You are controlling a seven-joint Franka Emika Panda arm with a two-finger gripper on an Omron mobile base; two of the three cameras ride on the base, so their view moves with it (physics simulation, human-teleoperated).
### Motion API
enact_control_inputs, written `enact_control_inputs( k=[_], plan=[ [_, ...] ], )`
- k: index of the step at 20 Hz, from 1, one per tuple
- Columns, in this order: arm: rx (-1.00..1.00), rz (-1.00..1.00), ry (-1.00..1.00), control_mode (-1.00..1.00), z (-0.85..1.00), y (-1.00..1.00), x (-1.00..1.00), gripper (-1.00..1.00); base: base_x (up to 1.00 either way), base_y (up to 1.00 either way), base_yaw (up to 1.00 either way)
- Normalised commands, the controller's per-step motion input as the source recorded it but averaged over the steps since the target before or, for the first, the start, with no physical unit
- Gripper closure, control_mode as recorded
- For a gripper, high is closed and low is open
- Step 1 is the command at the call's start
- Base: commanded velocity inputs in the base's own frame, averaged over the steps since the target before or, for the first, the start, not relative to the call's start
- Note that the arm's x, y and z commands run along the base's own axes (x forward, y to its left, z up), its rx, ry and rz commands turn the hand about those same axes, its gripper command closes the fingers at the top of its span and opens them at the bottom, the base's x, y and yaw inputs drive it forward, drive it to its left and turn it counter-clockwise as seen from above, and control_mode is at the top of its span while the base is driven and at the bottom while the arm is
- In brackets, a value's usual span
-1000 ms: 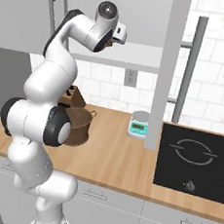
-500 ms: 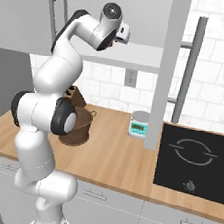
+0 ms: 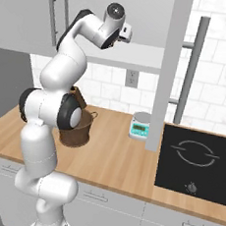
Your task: Open the cabinet, pick up the bread from the cabinet and place it in the basket. Then move the basket to the dining counter.
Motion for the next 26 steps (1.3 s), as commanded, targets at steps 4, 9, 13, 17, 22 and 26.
enact_control_inputs(
  k=[4,9,13,17,22,26],
  plan=[
    [0.0,0.0,0.01,-1.0,0.0,0.11,0.15,-1.0,0.0,0.0,0.0],
    [0.0,0.03,0.0,-1.0,0.0,0.12,0.03,-1.0,0.0,0.0,0.0],
    [0.0,0.06,0.0,-1.0,0.0,0.0,0.03,-1.0,0.0,0.0,0.0],
    [0.0,0.01,0.03,-1.0,-0.11,0.0,0.21,-1.0,0.0,0.0,0.0],
    [0.0,0.0,0.02,-1.0,-0.21,0.08,0.24,-1.0,0.0,0.0,0.0],
    [0.0,0.0,0.0,-1.0,-0.09,0.11,0.28,-1.0,0.0,0.0,0.0]
  ],
)
